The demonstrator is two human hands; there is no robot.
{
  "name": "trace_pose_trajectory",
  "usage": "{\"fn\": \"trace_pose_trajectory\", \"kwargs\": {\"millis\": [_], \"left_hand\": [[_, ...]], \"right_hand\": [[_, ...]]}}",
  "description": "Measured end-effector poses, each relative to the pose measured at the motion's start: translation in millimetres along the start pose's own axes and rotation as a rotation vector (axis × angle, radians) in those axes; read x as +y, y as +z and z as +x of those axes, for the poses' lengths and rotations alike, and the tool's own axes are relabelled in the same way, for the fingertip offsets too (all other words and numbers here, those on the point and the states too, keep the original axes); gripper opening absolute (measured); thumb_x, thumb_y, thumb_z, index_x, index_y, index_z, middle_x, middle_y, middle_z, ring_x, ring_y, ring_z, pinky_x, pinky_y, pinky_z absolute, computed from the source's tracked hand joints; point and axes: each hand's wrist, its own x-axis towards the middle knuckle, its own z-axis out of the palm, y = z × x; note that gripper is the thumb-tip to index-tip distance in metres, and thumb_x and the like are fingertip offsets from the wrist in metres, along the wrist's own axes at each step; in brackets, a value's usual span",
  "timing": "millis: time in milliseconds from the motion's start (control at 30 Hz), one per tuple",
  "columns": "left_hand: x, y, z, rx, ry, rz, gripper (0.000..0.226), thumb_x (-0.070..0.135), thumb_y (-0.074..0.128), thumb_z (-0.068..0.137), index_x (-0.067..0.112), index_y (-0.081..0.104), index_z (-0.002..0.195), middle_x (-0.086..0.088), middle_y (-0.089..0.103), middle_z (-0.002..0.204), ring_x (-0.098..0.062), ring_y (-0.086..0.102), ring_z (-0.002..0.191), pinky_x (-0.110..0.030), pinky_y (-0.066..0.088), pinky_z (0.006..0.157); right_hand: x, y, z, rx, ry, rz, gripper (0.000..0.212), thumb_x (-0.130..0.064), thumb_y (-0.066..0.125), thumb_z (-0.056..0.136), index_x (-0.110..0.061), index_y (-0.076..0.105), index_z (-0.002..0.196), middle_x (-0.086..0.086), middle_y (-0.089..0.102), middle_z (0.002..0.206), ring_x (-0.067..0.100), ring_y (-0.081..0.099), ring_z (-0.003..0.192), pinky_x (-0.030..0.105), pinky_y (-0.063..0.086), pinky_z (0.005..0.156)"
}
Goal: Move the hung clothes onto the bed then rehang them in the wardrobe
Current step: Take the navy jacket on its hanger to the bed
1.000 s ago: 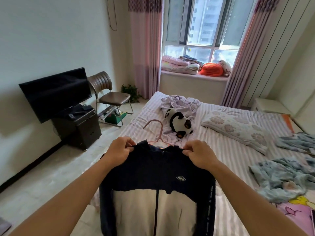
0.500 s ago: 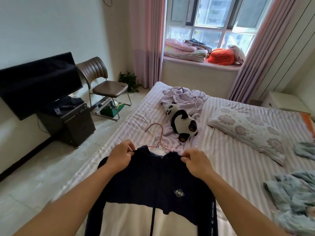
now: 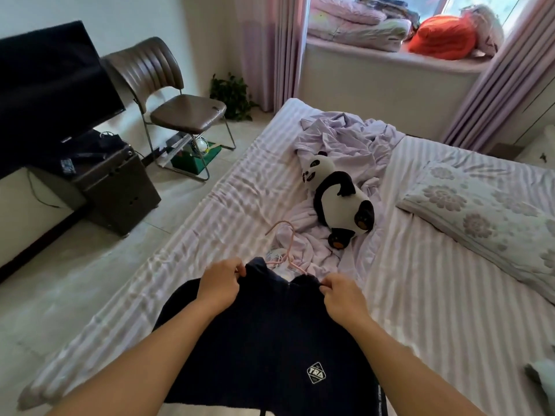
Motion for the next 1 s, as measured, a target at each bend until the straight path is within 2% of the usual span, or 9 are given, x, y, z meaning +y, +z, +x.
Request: {"fn": "trace_pose_trajectory", "kwargs": {"millis": [133, 300, 433, 567, 667, 767, 800, 900, 1000], "left_hand": [[-16, 41, 37, -0.072, -0.04, 0.026, 0.026, 0.014, 0.055, 0.096, 0.025, 0.063, 0.118, 0.0, 0.062, 0.124, -0.019, 0.056, 0.112, -0.032, 0.047, 0.095], [-41, 88, 48, -0.217, -0.009, 0.214, 0.072, 0.047, 0.059, 0.092, 0.023, 0.03, 0.153, 0.0, 0.027, 0.159, -0.022, 0.022, 0.147, -0.038, 0.015, 0.121], [-61, 121, 48, -0.309, -0.046, 0.329, 0.097, 0.068, 0.05, 0.087, 0.029, -0.005, 0.157, 0.006, -0.016, 0.162, -0.022, -0.02, 0.149, -0.052, -0.01, 0.118], [-72, 139, 51, -0.322, -0.081, 0.353, 0.103, 0.079, 0.041, 0.082, 0.031, -0.015, 0.154, 0.014, -0.029, 0.154, -0.019, -0.032, 0.143, -0.059, -0.013, 0.114], [-74, 145, 54, -0.321, -0.085, 0.361, 0.103, 0.081, 0.039, 0.08, 0.033, -0.017, 0.153, 0.017, -0.031, 0.149, -0.016, -0.035, 0.139, -0.06, -0.012, 0.115], [-75, 146, 55, -0.33, -0.094, 0.358, 0.104, 0.081, 0.04, 0.08, 0.033, -0.016, 0.153, 0.016, -0.029, 0.153, -0.017, -0.034, 0.14, -0.061, -0.011, 0.115], [-75, 145, 55, -0.341, -0.099, 0.361, 0.104, 0.082, 0.039, 0.079, 0.033, -0.016, 0.153, 0.014, -0.027, 0.156, -0.018, -0.033, 0.142, -0.061, -0.01, 0.116], [-72, 143, 60, -0.384, -0.109, 0.374, 0.108, 0.081, 0.044, 0.079, 0.032, -0.016, 0.154, 0.011, -0.023, 0.16, -0.021, -0.029, 0.145, -0.062, -0.008, 0.116], [-66, 133, 67, -0.449, -0.127, 0.349, 0.114, 0.072, 0.06, 0.077, 0.03, -0.01, 0.156, 0.008, -0.017, 0.163, -0.024, -0.023, 0.148, -0.063, -0.003, 0.115]], "right_hand": [[17, 39, 50, -0.015, 0.033, -0.027, 0.013, -0.018, 0.053, 0.098, -0.016, 0.063, 0.09, -0.003, 0.058, 0.088, 0.016, 0.055, 0.082, 0.034, 0.047, 0.072], [40, 95, 86, -0.017, 0.008, 0.002, 0.015, -0.003, 0.052, 0.093, -0.013, 0.06, 0.086, 0.001, 0.061, 0.088, 0.022, 0.06, 0.086, 0.04, 0.052, 0.074], [57, 130, 98, -0.005, 0.008, -0.004, 0.014, -0.005, 0.051, 0.096, -0.012, 0.063, 0.098, 0.001, 0.063, 0.097, 0.02, 0.06, 0.094, 0.03, 0.04, 0.069], [65, 145, 101, 0.023, 0.011, 0.054, 0.022, -0.022, 0.054, 0.099, -0.013, 0.065, 0.115, 0.004, 0.064, 0.111, 0.028, 0.059, 0.104, 0.04, 0.048, 0.086], [65, 145, 87, 0.044, -0.097, -0.052, 0.065, -0.053, 0.059, 0.09, -0.016, 0.049, 0.142, -0.003, 0.052, 0.139, 0.02, 0.046, 0.129, 0.038, 0.039, 0.109], [67, 152, 67, -0.119, -0.146, -0.16, 0.104, -0.08, 0.044, 0.078, -0.018, 0.018, 0.157, -0.007, 0.02, 0.161, 0.016, 0.015, 0.149, 0.036, 0.009, 0.123], [70, 157, 61, -0.142, -0.142, -0.219, 0.108, -0.083, 0.04, 0.077, -0.018, 0.014, 0.158, -0.006, 0.014, 0.163, 0.017, 0.01, 0.151, 0.036, 0.002, 0.122], [69, 162, 55, -0.141, -0.141, -0.346, 0.107, -0.085, 0.034, 0.079, -0.014, 0.019, 0.157, 0.002, 0.019, 0.163, 0.027, 0.017, 0.15, 0.041, 0.005, 0.119], [60, 151, 63, -0.291, -0.085, -0.35, 0.108, -0.081, 0.038, 0.083, -0.016, -0.004, 0.158, 0.001, -0.003, 0.166, 0.028, -0.003, 0.152, 0.043, -0.001, 0.123]]}}
